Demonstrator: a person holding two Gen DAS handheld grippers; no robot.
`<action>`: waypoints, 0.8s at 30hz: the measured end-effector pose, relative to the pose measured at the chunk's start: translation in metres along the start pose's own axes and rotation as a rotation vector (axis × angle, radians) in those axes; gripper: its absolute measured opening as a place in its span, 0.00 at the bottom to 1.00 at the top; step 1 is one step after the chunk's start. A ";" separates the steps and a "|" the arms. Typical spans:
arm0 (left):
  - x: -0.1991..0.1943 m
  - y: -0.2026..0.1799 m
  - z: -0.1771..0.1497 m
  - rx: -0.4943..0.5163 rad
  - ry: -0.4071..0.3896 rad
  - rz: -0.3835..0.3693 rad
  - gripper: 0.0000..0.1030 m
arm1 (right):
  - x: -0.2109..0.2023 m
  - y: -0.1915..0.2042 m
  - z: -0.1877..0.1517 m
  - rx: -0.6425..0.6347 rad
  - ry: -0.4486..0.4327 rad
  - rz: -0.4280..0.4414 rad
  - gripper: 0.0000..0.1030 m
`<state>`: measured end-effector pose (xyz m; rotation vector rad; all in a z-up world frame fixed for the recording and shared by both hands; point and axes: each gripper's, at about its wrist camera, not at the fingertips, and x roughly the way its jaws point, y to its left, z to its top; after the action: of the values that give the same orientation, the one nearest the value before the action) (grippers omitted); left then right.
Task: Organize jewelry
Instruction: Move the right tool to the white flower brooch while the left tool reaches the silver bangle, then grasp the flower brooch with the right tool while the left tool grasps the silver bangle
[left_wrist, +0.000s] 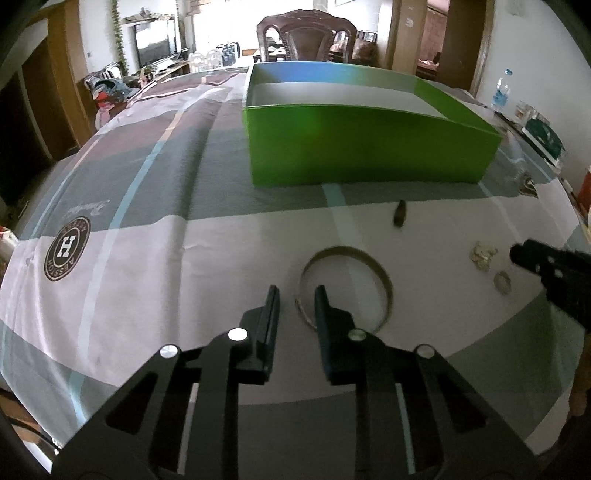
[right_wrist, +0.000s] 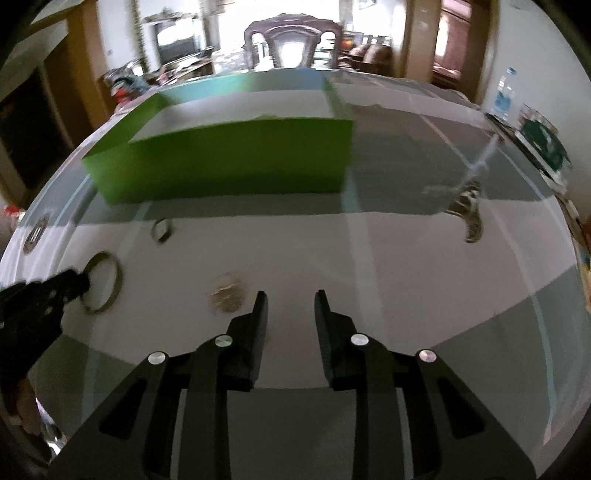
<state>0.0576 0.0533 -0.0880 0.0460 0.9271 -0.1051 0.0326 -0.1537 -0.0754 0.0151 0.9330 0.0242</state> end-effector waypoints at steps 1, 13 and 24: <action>-0.001 -0.002 -0.001 0.007 0.000 -0.004 0.19 | 0.000 -0.002 0.000 0.004 0.000 -0.003 0.26; 0.004 -0.004 0.010 0.007 -0.022 0.025 0.39 | 0.003 0.041 -0.001 -0.150 -0.015 0.053 0.52; 0.012 -0.006 0.010 0.024 -0.015 0.007 0.18 | 0.020 0.048 0.001 -0.143 0.023 0.093 0.34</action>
<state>0.0720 0.0452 -0.0917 0.0703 0.9110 -0.1098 0.0447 -0.1055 -0.0898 -0.0742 0.9509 0.1771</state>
